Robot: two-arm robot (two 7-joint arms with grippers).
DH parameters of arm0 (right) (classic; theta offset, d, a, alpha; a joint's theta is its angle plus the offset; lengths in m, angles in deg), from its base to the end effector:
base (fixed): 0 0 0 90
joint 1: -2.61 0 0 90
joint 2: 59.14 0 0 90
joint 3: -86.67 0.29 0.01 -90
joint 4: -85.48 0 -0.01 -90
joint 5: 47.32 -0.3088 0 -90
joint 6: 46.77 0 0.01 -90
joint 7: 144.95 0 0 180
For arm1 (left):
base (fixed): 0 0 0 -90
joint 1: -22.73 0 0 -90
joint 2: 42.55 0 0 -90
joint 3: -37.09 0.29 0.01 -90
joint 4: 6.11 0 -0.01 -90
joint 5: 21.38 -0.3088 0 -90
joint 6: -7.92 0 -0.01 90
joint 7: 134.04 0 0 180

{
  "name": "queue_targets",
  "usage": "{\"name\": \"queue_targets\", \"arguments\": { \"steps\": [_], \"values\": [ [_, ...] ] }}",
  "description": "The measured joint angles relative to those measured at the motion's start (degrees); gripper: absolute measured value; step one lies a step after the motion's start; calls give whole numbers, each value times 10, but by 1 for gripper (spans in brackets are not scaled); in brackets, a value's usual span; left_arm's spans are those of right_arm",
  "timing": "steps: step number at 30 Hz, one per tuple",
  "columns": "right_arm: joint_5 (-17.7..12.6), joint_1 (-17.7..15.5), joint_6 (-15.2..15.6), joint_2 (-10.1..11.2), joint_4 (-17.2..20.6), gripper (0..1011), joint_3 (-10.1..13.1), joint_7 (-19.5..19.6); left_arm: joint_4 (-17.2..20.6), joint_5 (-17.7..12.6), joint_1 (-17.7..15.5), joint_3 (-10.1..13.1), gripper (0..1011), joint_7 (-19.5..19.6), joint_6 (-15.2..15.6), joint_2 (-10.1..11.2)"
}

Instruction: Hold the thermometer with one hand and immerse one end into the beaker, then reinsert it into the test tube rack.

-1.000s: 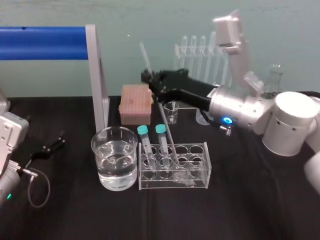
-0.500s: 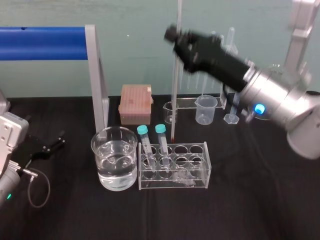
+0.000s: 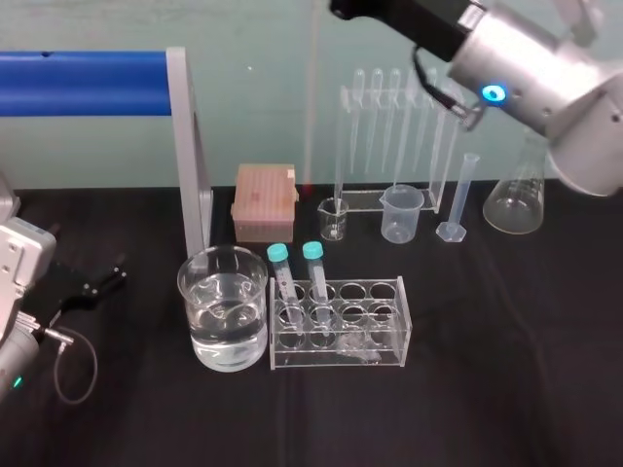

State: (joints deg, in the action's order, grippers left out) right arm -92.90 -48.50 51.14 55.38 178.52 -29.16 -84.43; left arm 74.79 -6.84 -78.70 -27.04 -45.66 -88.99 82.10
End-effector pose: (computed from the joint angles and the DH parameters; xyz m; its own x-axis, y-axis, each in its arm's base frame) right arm 0.4299 0.0133 -0.0622 0.8508 -0.5189 0.0832 0.4657 0.8177 0.3384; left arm 0.3581 0.0827 -0.3023 0.2924 0.8802 0.3739 -0.9552 0.2874 0.0703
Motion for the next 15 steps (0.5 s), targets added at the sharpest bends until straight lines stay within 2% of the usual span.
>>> {"name": "queue_targets", "arguments": {
  "steps": [1, 6, 7, 11, 15],
  "values": [
    [0, 0, 0, 0, 0, 56, 0, 0, 0, 0, 0, 0, 1008, 0, 0, 0],
    [-7, 36, -4, -31, -51, 56, -40, -37, 0, 0, 0, 0, 1008, 0, 0, 0],
    [-7, 45, -10, -44, -69, 56, -53, -46, 0, 0, 0, 0, 1008, 0, 0, 0],
    [-4, 64, -25, -74, -118, 56, -81, -65, 0, 0, 0, 0, 1008, 0, 0, 0],
    [-3, 73, -39, -98, -166, 56, -100, -80, 0, 0, 0, 0, 1008, 0, 0, 0]
  ]
}}
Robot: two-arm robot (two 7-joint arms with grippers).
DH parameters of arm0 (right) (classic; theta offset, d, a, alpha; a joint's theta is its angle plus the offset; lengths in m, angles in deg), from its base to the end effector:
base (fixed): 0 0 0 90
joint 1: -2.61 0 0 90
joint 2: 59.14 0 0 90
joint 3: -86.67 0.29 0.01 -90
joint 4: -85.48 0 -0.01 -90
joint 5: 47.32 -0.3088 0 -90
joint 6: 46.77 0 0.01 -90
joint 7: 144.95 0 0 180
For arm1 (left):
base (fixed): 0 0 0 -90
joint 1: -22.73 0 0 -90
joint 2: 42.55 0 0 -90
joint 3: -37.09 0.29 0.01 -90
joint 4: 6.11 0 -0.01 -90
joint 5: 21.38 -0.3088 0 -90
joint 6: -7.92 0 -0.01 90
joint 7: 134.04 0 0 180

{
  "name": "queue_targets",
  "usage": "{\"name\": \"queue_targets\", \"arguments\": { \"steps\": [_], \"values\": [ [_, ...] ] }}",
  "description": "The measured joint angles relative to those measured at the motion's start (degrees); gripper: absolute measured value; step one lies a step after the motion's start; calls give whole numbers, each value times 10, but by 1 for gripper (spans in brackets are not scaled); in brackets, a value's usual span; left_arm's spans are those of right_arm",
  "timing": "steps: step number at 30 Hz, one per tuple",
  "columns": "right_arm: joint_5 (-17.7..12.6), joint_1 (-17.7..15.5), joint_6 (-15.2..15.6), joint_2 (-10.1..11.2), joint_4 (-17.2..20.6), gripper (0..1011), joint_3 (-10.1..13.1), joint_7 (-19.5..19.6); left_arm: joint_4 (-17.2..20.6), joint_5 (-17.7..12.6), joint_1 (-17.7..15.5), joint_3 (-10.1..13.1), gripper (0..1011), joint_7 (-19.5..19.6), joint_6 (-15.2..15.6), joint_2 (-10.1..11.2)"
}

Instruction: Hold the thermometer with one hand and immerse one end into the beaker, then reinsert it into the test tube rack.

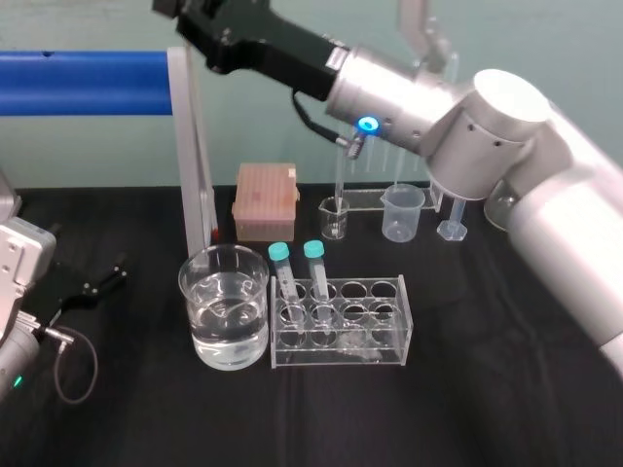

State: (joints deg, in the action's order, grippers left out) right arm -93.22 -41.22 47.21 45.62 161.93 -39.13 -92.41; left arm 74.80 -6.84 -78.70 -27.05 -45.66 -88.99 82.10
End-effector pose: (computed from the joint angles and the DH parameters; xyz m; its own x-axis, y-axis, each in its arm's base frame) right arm 0.4738 0.0844 -0.0984 0.9401 -0.3399 0.0262 0.3183 0.9027 0.2896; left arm 0.3581 0.0827 -0.3022 0.2923 0.8802 0.3739 -0.9552 0.2874 0.0701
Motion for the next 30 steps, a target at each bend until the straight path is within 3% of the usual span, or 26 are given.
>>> {"name": "queue_targets", "arguments": {
  "steps": [8, 15, 30],
  "values": [
    [14, 0, -31, -29, -86, 56, -23, -28, 0, 0, 0, 0, 1008, 0, 0, 0],
    [33, -9, -57, -44, -140, 56, -33, -54, 0, 0, 0, 0, 1008, 0, 0, 0],
    [72, -32, -72, -50, -183, 56, -44, -75, 0, 0, 0, 0, 1008, 0, 0, 0]
  ]
}}
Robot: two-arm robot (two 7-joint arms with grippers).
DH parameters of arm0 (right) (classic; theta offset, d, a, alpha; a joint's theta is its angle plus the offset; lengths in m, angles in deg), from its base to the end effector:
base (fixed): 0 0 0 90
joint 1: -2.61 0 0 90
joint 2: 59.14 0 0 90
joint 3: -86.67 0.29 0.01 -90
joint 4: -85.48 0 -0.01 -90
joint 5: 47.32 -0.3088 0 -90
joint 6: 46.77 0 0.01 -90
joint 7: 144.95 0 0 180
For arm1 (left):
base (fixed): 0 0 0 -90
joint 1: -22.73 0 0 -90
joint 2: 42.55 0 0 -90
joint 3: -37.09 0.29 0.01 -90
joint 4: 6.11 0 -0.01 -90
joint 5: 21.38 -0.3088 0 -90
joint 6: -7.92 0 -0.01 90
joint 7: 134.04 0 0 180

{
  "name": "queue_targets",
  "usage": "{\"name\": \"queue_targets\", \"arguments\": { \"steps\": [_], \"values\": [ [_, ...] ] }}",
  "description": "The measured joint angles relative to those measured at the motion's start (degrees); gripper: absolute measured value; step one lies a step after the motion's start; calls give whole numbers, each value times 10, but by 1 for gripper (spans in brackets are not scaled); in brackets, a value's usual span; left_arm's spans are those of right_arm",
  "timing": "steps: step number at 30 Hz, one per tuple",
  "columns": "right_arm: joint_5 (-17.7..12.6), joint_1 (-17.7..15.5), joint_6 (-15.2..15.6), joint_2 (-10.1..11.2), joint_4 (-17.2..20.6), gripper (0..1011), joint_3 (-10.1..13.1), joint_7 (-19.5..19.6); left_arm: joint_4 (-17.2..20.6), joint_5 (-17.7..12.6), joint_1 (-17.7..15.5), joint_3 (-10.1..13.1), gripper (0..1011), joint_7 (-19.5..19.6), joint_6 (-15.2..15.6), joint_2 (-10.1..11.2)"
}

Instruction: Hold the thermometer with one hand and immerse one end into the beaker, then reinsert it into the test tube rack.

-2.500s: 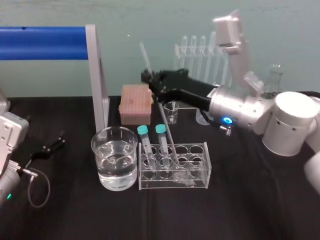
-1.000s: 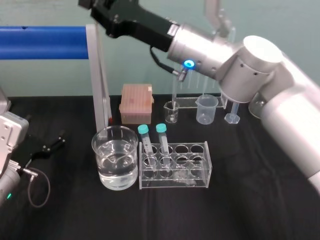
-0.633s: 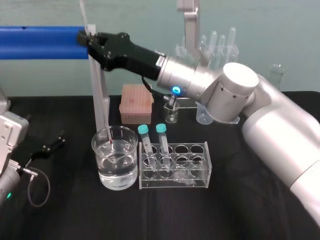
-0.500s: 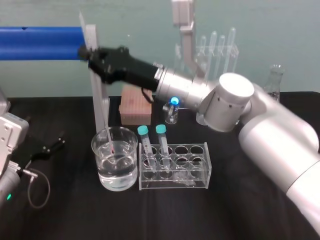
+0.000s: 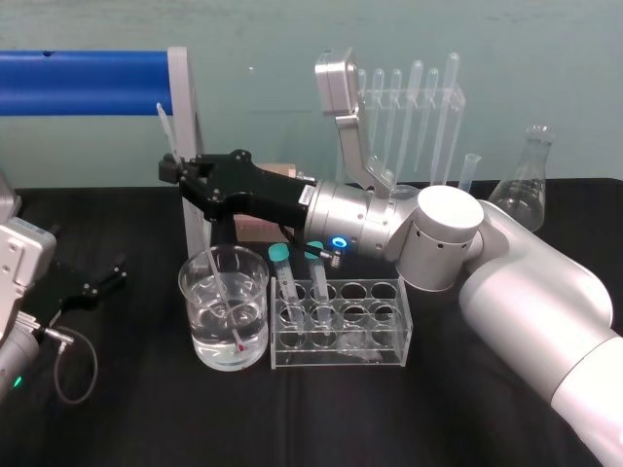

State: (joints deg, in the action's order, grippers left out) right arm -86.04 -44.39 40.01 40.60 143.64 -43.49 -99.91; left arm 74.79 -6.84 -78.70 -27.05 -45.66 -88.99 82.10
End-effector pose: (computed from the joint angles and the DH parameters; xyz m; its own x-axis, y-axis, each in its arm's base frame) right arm 0.4882 0.0961 -0.2142 0.9485 -0.3137 -0.0434 0.3167 0.9416 0.1147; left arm 0.3581 0.0827 -0.3023 0.2922 0.8802 0.3739 -0.9553 0.2873 0.0702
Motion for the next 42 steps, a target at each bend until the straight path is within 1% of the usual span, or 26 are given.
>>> {"name": "queue_targets", "arguments": {
  "steps": [16, 25, 42],
  "values": [
    [14, -11, 3, -6, 0, 56, 17, -4, 0, 0, 0, 0, 1008, 0, 0, 0],
    [18, -13, 5, -8, 2, 56, 21, -5, 0, 0, 0, 0, 1008, 0, 0, 0],
    [22, -16, 10, -6, 10, 56, 25, -5, 0, 0, 0, 0, 1008, 0, 0, 0]
  ]
}}
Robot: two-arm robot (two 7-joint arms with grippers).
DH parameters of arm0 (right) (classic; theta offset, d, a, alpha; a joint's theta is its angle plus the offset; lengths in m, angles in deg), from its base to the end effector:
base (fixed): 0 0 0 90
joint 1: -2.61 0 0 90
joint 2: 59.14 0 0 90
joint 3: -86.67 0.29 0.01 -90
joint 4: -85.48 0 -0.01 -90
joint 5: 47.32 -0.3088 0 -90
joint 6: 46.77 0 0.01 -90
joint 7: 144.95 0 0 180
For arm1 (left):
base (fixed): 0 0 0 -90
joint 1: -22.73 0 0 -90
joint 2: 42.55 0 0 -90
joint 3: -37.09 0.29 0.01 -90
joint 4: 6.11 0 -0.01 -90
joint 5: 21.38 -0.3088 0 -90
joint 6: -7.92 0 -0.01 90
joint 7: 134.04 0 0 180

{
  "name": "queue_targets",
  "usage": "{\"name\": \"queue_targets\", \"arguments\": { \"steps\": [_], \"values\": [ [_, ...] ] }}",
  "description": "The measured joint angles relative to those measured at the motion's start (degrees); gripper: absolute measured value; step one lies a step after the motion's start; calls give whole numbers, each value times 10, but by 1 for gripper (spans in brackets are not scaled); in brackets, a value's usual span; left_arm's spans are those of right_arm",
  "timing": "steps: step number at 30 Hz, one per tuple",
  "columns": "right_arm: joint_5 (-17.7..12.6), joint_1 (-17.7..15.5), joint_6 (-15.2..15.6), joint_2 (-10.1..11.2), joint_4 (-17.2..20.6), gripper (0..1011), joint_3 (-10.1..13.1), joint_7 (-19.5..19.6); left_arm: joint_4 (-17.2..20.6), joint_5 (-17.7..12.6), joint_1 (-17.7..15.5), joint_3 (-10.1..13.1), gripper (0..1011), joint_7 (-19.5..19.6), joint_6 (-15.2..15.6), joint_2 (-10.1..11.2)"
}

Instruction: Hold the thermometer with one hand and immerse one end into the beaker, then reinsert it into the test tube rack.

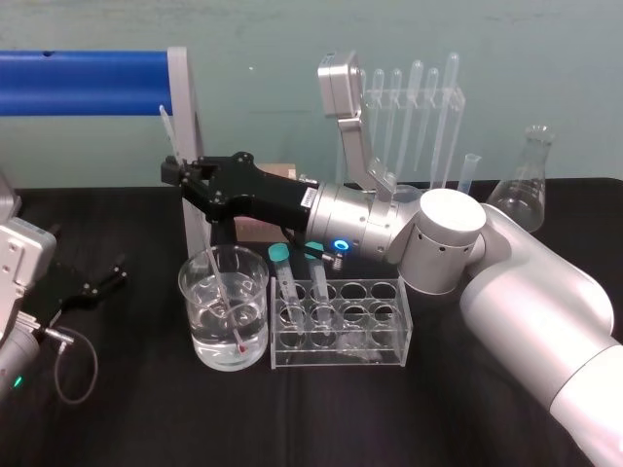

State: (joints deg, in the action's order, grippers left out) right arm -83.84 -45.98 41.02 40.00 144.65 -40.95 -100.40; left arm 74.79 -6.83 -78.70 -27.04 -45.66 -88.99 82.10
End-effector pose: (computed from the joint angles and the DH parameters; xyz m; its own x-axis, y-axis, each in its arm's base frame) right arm 0.4851 0.0945 -0.2160 0.9465 -0.3192 -0.0482 0.3227 0.9395 0.1149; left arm 0.3581 0.0827 -0.3023 0.2924 0.8802 0.3737 -0.9552 0.2874 0.0703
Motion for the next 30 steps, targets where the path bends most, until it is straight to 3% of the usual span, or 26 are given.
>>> {"name": "queue_targets", "arguments": {
  "steps": [30],
  "values": [
    [-3, 0, 4, 6, 1, 56, -1, -7, 0, 0, 0, 0, 1008, 0, 0, 0]
  ]
}}
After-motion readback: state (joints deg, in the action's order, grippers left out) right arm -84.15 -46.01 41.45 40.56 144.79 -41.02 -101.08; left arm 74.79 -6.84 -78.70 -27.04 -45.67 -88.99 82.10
